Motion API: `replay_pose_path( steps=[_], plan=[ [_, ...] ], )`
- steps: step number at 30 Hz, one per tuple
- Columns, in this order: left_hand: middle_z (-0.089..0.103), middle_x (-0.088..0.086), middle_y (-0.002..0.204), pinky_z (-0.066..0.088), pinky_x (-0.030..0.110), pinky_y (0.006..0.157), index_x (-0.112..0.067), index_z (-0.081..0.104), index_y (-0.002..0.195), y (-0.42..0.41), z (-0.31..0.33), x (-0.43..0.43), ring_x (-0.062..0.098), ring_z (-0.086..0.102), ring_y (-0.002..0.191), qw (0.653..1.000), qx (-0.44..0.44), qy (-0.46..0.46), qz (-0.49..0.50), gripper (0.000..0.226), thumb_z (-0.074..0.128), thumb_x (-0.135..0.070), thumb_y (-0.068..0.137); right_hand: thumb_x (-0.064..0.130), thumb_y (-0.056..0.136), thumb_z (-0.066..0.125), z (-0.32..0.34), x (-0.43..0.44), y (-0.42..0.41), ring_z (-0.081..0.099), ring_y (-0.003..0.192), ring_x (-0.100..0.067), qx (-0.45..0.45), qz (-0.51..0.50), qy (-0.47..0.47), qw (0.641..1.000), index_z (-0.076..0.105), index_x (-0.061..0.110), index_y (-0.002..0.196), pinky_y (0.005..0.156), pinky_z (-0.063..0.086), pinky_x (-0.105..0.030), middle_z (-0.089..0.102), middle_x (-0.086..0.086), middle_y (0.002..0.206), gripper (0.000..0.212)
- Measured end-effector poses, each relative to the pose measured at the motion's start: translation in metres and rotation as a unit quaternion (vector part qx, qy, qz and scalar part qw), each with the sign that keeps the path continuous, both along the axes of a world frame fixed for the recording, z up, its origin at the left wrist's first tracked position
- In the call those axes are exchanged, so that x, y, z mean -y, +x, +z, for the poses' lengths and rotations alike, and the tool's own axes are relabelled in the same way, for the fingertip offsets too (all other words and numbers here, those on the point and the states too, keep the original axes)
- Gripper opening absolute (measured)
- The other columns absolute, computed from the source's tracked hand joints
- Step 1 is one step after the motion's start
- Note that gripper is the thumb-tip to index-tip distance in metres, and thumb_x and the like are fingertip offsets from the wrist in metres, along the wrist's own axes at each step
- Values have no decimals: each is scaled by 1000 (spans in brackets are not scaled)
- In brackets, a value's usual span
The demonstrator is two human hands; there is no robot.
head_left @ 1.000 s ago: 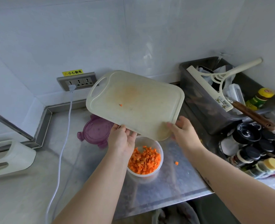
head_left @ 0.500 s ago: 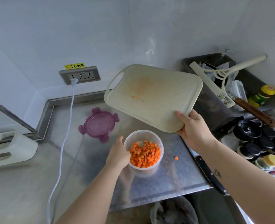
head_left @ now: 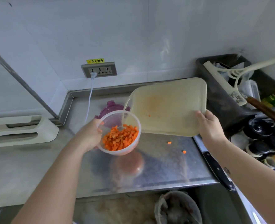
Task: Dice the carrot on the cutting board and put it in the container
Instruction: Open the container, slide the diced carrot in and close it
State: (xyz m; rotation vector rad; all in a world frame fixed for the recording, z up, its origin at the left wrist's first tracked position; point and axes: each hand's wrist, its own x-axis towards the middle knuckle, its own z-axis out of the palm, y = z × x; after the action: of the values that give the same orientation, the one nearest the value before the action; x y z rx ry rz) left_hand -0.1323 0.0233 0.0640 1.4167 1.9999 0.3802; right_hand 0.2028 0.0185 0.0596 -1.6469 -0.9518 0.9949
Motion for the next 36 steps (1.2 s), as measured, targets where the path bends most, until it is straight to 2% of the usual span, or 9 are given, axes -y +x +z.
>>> replay_pose_path(
  steps=[3,7,11,14,19,25,30,33,36],
  plan=[
    [57,8,107,54,41,69,-27,49,113,1,17,1,31,62,82,999,30,12,9,30,36,-8,94,21,98,51,-5,7,-3,59,82,-22,-6,45,-25,999,61,7,90,75,48,-36,64,-7,88,20],
    [54,6,100,48,32,64,-22,53,106,20,19,6,22,53,70,996,80,27,8,27,37,-4,94,33,93,57,-29,27,-11,59,79,-25,8,118,-80,990,58,-9,100,73,48,-41,66,-26,93,43],
    [53,3,99,51,33,65,-23,46,121,28,4,13,21,55,74,997,74,16,15,34,33,-6,95,28,100,50,-56,46,-19,65,99,-30,-28,172,-167,970,61,6,111,88,51,-44,69,-15,106,27],
    [51,-3,92,48,30,59,-25,45,120,28,-10,15,18,55,73,998,58,5,10,33,32,-6,96,22,100,48,-72,52,-31,65,96,-27,-45,191,-202,960,62,7,108,88,51,-40,70,-11,103,22],
    [56,6,90,56,37,63,-25,49,113,31,-36,25,24,62,70,999,32,-5,16,28,34,-9,96,16,96,44,-86,54,-47,36,57,-13,172,212,-251,929,44,11,68,49,25,-25,42,1,64,29],
    [63,7,88,57,42,61,-24,54,108,27,-63,31,31,66,73,999,9,-51,5,35,36,-12,80,24,89,55,-95,50,-52,47,63,-17,282,239,-237,898,50,11,85,48,29,-28,50,1,67,14],
    [60,6,98,55,45,80,-22,49,125,33,-70,30,30,61,94,999,24,-40,14,44,40,-4,86,23,85,56,-89,42,-48,52,67,-23,394,281,-237,842,44,14,70,46,29,-28,50,1,62,21],
    [58,6,99,54,45,80,-18,48,127,33,-78,27,29,60,93,999,24,-27,2,43,39,-3,88,24,89,53,-78,27,-50,61,75,-25,380,276,-201,860,58,14,83,58,43,-29,59,1,73,13],
    [59,7,102,53,44,81,-18,47,128,34,-82,21,30,61,94,999,33,-28,3,42,39,-3,90,36,96,49,-57,2,-64,67,66,-16,269,283,-187,902,57,20,98,59,45,-24,61,5,83,18]
  ],
)
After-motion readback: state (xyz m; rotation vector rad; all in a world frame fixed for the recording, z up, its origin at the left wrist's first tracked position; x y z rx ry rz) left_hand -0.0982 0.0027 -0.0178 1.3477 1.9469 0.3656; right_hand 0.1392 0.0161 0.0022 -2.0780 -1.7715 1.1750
